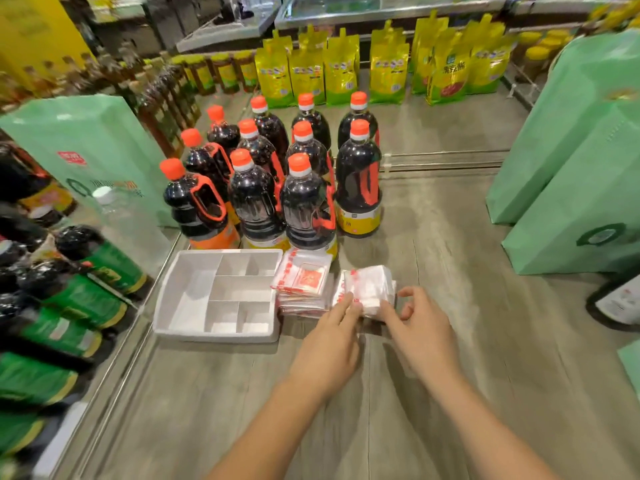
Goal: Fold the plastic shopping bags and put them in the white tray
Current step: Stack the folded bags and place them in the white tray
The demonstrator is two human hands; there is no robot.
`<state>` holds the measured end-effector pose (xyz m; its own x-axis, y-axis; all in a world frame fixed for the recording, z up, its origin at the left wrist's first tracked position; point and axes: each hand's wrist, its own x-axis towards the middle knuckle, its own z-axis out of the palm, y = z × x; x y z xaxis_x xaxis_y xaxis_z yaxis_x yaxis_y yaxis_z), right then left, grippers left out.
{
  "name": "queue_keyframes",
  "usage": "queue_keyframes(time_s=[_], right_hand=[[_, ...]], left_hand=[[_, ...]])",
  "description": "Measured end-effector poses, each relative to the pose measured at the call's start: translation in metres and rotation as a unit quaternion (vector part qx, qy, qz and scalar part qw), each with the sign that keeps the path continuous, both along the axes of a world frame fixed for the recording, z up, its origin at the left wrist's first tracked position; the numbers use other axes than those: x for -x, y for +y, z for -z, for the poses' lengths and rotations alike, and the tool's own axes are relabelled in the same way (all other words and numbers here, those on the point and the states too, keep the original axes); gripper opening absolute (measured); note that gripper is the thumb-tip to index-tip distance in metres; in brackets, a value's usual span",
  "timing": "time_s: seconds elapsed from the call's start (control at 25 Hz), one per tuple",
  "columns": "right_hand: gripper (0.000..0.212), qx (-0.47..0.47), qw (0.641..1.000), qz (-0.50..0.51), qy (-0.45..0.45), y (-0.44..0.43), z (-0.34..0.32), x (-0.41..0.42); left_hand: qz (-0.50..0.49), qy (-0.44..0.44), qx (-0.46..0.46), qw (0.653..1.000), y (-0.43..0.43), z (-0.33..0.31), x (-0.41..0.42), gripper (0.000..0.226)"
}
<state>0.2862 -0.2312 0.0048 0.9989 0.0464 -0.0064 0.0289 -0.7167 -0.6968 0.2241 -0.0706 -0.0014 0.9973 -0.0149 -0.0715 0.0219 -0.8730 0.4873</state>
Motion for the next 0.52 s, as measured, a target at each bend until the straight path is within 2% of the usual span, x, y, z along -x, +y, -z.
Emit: queue_keyframes(time_s=[0.16,0.32,0.44,0.52], right_hand=[[0.024,-0.032,0.998,0.029,-0.053,0.01,-0.007,0.005],[0.021,-0.011,0.989,-0.061,-0.131,0.014,-0.012,0.009],[0.018,-0.037,0.989,-0.097,-0.107,0.04,-0.023,0.009],[0.018,-0.081,0.991,-0.094,-0.054,0.062,-0.031,0.007]], left_hand=[[0.025,-0.008,0.008,1.0,-0.001,-0.007,0.005,0.055],[0.029,-0.052,0.024,0.998,0.014,-0.022,0.024,0.049],[-0.037,-0.121,0.064,0.99,0.045,-0.035,0.026,0.031],[-0.114,-0.154,0.09,0.977,0.07,-0.042,0.017,0.022]])
